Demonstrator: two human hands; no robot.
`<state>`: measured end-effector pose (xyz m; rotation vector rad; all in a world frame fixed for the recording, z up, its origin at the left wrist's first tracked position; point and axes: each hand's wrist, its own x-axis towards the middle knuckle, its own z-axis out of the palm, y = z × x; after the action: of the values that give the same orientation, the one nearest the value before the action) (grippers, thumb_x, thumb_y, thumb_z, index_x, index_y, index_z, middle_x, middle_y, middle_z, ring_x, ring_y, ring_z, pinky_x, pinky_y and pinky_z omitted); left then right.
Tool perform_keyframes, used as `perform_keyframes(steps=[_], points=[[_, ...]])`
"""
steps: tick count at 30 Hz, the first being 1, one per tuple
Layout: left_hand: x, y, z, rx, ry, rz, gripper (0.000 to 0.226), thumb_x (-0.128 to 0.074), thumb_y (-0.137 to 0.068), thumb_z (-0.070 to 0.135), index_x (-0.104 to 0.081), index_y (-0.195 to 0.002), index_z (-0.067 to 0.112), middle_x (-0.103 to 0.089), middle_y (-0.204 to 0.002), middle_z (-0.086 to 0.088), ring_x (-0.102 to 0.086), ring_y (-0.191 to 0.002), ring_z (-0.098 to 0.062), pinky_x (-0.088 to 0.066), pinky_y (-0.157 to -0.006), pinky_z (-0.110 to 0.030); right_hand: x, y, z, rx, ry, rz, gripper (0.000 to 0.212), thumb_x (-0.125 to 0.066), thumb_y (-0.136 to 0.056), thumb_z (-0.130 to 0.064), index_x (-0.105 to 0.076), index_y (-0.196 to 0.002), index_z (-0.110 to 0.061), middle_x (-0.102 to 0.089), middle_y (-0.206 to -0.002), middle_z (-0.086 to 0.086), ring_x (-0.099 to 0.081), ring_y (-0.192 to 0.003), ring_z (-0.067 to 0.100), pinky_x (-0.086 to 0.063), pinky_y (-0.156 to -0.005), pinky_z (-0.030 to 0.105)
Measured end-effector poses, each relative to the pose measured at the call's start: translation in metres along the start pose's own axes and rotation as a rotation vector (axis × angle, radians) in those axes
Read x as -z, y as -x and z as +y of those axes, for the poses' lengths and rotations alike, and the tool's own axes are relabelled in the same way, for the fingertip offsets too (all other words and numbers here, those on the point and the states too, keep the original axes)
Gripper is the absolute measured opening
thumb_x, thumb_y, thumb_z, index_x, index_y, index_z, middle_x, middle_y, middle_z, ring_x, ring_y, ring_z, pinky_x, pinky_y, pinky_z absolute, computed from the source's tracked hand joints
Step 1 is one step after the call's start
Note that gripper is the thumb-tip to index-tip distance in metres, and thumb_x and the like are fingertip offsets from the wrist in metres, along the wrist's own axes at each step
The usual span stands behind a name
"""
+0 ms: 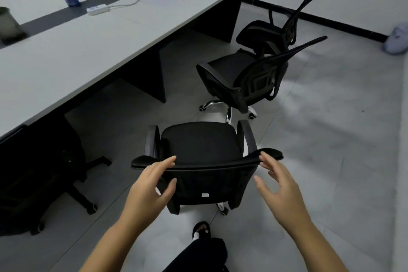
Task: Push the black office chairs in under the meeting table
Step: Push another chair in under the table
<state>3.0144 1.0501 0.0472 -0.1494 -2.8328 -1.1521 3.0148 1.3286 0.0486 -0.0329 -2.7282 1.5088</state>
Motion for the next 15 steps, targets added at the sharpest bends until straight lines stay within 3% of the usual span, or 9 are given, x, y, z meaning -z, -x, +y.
perform_keyframes(steps=[3, 5, 7, 9, 11, 15], points=[[-0.013, -0.028, -0.022, -0.087, -0.22, -0.182, 0.05, -0.067, -0.082, 0.024, -0.049, -0.129, 0.026, -0.057, -0.119, 0.013, -0.05, -0.115, -0.007, -0.04, -0.099, -0.028, -0.007, -0.031, 0.017, 0.039, 0.324, -0.238, 0.058, -0.057, -0.087, -0.036, -0.028, -0.137, -0.038, -0.034, -0.14, -0.017, -0.031, -0.129, 0.001, -0.028, -0.107, 0.024], [-0.021, -0.04, -0.041, -0.094, -0.347, -0.29, 0.049, -0.065, -0.082, 0.03, -0.05, -0.129, 0.026, -0.058, -0.124, 0.008, -0.05, -0.12, -0.013, -0.034, -0.108, -0.036, -0.019, -0.048, 0.033, 0.078, 0.554, -0.346, 0.059, -0.053, -0.088, -0.039, -0.026, -0.14, -0.032, -0.031, -0.146, -0.012, -0.025, -0.136, 0.006, -0.01, -0.117, 0.03], [-0.027, -0.051, -0.057, -0.116, -0.484, -0.326, 0.048, -0.072, -0.074, 0.031, -0.059, -0.12, 0.026, -0.066, -0.115, 0.009, -0.06, -0.11, -0.014, -0.042, -0.1, -0.038, -0.029, -0.063, 0.045, 0.147, 0.663, -0.339, 0.055, -0.053, -0.088, -0.034, -0.033, -0.138, -0.028, -0.041, -0.142, -0.009, -0.03, -0.135, 0.009, 0.001, -0.114, 0.03], [-0.032, -0.062, -0.065, -0.09, -0.544, -0.327, 0.046, -0.083, -0.058, 0.022, -0.069, -0.101, 0.028, -0.074, -0.093, 0.01, -0.07, -0.085, -0.015, -0.056, -0.073, -0.032, -0.033, -0.079, 0.051, 0.189, 0.699, -0.315, 0.049, -0.056, -0.084, -0.025, -0.044, -0.132, -0.027, -0.054, -0.131, -0.009, -0.043, -0.127, 0.012, -0.007, -0.114, 0.03], [-0.038, -0.072, -0.067, -0.061, -0.596, -0.317, 0.046, -0.086, -0.045, 0.015, -0.072, -0.085, 0.033, -0.074, -0.076, 0.014, -0.07, -0.066, -0.012, -0.055, -0.053, -0.024, -0.035, -0.096, 0.054, 0.199, 0.73, -0.35, 0.044, -0.058, -0.081, -0.02, -0.053, -0.124, -0.028, -0.062, -0.121, -0.008, -0.053, -0.114, 0.015, -0.029, -0.106, 0.031], [-0.043, -0.077, -0.073, -0.013, -0.646, -0.291, 0.045, -0.085, -0.036, 0.013, -0.073, -0.071, 0.038, -0.071, -0.064, 0.021, -0.067, -0.056, -0.003, -0.051, -0.044, -0.016, -0.038, -0.119, 0.059, 0.285, 0.765, -0.456, 0.035, -0.072, -0.067, -0.016, -0.069, -0.1, -0.029, -0.074, -0.096, -0.008, -0.068, -0.081, 0.016, -0.054, -0.068, 0.032]])
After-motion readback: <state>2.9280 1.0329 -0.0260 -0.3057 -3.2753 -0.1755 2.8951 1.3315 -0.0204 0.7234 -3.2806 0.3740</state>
